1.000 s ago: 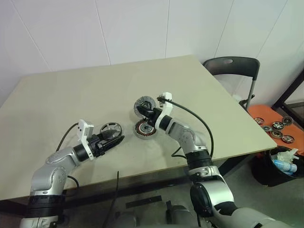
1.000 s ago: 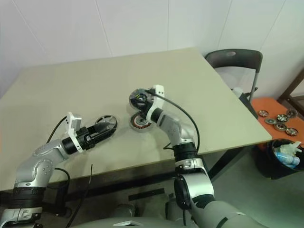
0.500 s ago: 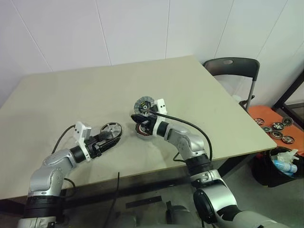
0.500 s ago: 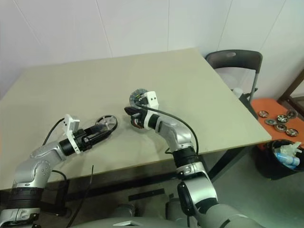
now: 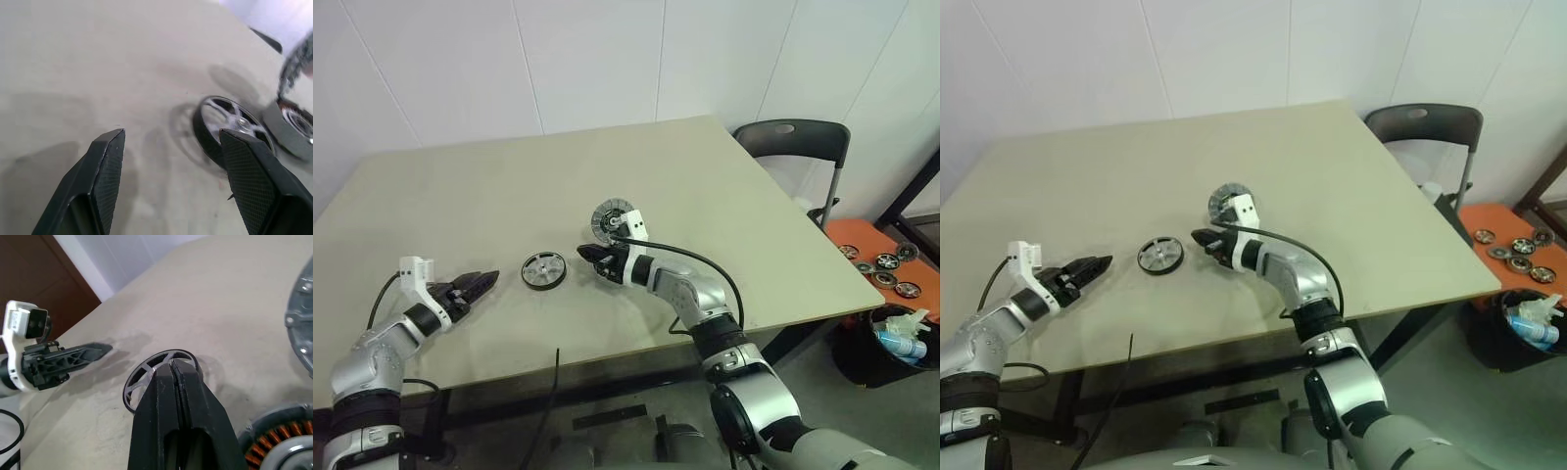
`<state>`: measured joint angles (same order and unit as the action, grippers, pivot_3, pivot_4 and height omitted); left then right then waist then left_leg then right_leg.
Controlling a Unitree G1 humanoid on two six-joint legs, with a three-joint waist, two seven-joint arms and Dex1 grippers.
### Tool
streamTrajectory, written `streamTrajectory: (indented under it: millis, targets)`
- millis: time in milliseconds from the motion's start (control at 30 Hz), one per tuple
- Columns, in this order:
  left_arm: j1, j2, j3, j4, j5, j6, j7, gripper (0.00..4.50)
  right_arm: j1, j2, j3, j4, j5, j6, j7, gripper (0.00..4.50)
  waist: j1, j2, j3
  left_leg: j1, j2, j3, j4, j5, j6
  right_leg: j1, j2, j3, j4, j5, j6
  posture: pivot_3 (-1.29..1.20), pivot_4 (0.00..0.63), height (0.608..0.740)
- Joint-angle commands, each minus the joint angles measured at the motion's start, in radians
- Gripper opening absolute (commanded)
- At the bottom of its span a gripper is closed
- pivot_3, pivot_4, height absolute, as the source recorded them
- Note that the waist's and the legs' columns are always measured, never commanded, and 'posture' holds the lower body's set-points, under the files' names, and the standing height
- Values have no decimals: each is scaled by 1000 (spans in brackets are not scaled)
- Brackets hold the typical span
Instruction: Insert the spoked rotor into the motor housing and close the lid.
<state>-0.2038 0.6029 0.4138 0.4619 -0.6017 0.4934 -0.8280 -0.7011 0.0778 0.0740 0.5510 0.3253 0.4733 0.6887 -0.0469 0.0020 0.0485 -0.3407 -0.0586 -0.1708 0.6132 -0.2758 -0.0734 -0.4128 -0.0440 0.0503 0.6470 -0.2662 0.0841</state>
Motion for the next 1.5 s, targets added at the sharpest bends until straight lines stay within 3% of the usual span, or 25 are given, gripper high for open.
streamTrajectory:
  millis: [33,467,1200,1500]
  targets:
    - [-14,5,21,54,-8,3,-27,3247,-42,9,2,0,-3,-28,16,17,0,0,0,0,0,0,0,0,0,0,0,0,0,0,0,0,0,740]
    - [46,-119,-79,-140,-19,96,-70,3247,-1,-18,-4,-52,-11,-13,1,17,4,-1,-1,1,-1,-1,0,0,0,2,-1,0,1,0,0,0,0,740]
    - [-86,-109,-61,-31,-11,123,-77,3247,33,-31,-5,-92,-23,-7,-29,17,2,-2,-1,1,-1,0,2,0,0,2,-1,0,2,0,0,0,0,740]
    - [-85,-120,-75,-72,-16,129,-89,3247,33,-31,-2,-92,-23,-10,-38,17,2,-2,-1,2,-1,0,2,0,0,2,-1,0,2,0,0,0,0,740]
